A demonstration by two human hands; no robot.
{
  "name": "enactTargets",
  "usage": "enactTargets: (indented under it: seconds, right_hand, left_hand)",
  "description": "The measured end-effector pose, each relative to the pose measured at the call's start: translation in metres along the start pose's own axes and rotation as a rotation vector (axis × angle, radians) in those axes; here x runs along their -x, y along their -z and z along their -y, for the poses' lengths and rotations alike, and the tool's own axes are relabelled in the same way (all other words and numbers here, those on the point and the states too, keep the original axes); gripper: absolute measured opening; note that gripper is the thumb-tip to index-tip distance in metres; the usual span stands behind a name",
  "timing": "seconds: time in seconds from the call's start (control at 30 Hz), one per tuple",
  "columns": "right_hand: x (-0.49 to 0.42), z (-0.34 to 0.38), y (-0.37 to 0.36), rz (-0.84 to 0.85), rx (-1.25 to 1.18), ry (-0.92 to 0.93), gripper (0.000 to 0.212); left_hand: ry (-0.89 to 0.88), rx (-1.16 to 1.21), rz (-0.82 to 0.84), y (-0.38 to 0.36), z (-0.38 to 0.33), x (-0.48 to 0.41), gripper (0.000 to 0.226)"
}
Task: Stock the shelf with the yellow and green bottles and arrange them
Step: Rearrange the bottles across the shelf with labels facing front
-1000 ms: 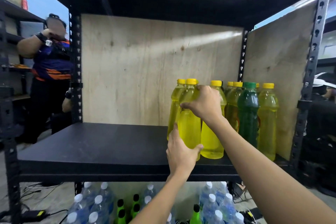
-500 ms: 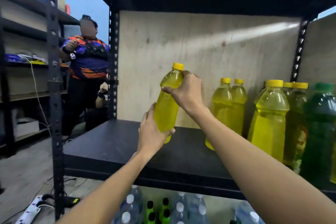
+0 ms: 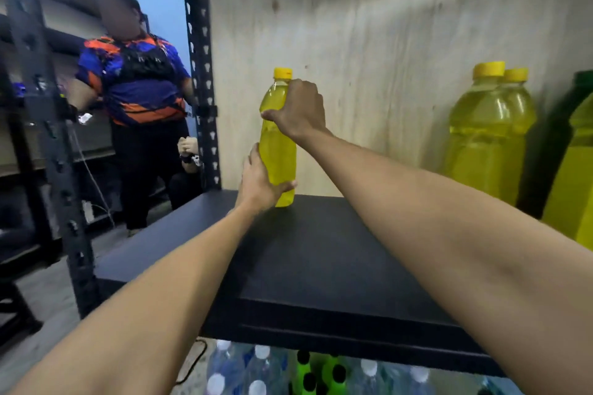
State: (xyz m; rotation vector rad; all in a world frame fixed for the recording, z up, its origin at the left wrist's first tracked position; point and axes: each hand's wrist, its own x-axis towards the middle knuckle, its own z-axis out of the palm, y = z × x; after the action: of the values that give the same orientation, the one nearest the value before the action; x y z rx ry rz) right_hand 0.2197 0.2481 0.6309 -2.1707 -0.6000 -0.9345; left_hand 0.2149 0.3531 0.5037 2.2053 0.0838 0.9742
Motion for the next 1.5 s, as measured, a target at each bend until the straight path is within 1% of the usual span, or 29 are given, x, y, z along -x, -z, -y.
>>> enactTargets:
  seconds: [0.1, 0.3, 0.43, 0.6, 0.67, 0.73, 0.8, 0.87, 0.93, 1.0, 1.13, 1.2, 1.3, 1.33, 1.37, 1.43, 1.47, 1.5]
  right_hand:
    - [-0.006, -0.005, -0.011, 0.003, -0.006, 0.002, 0.069]
    - [-0.012, -0.007, -0.028, 0.017, 0.011, 0.036, 0.064]
    - [-0.013, -0.011, -0.033, 0.043, -0.02, 0.03, 0.061]
    - [-0.012, -0.017, -0.04, 0.02, -0.087, 0.0, 0.058]
    - [-0.011, -0.016, -0.043, 0.025, -0.126, -0.028, 0.063]
    - [-0.007, -0.018, -0.046, 0.065, -0.21, -0.076, 0.076]
    - [0.0, -0.024, -0.048, 0.117, -0.322, -0.132, 0.09]
    - [0.007, -0.033, -0.052, 0.151, -0.394, -0.175, 0.099]
    - [0.013, -0.04, -0.054, 0.173, -0.447, -0.213, 0.1]
    - [0.015, -0.047, -0.055, 0.189, -0.482, -0.252, 0.094]
    - [0.015, -0.052, -0.059, 0.18, -0.421, -0.277, 0.079]
    - [0.018, -0.049, -0.062, 0.126, -0.359, -0.27, 0.077]
    - [0.023, -0.041, -0.067, 0.016, -0.26, -0.228, 0.077]
    - [0.024, -0.038, -0.068, -0.002, -0.235, -0.219, 0.08]
    - [0.024, -0.036, -0.069, 0.0, -0.216, -0.216, 0.083]
    - [0.021, -0.033, -0.066, 0.047, -0.205, -0.225, 0.088]
    - [0.018, -0.034, -0.062, 0.076, -0.232, -0.245, 0.088]
    - [0.013, -0.036, -0.056, 0.105, -0.312, -0.292, 0.088]
  left_hand:
    - [-0.007, -0.01, -0.001, -0.005, 0.008, -0.008, 0.118]
    - [-0.012, -0.028, -0.001, -0.008, 0.02, -0.019, 0.116]
    - [-0.004, 0.003, 0.021, -0.008, 0.026, -0.022, 0.112]
    - [0.001, 0.009, 0.026, -0.009, 0.027, -0.02, 0.114]
    - [0.001, 0.021, 0.027, -0.009, 0.028, -0.019, 0.115]
    - [0.006, 0.018, 0.03, -0.01, 0.029, -0.019, 0.116]
    - [0.049, -0.004, 0.026, -0.011, 0.03, -0.016, 0.118]
    - [0.084, -0.058, 0.015, -0.011, 0.031, -0.014, 0.12]
    - [0.107, -0.108, 0.019, -0.011, 0.032, -0.01, 0.122]
    - [0.13, -0.13, 0.024, -0.011, 0.032, -0.009, 0.122]
    - [0.189, -0.075, 0.067, -0.003, 0.032, -0.016, 0.118]
    - [0.207, 0.021, 0.114, 0.003, 0.034, -0.019, 0.114]
    - [0.248, 0.24, 0.196, 0.009, 0.036, -0.02, 0.104]
    - [0.246, 0.253, 0.211, 0.01, 0.036, -0.02, 0.104]
    - [0.238, 0.219, 0.213, 0.01, 0.035, -0.019, 0.108]
    - [0.213, 0.059, 0.179, 0.008, 0.033, -0.016, 0.117]
    - [0.213, 0.003, 0.162, 0.007, 0.032, -0.014, 0.119]
    - [0.218, -0.002, 0.162, 0.007, 0.031, -0.014, 0.117]
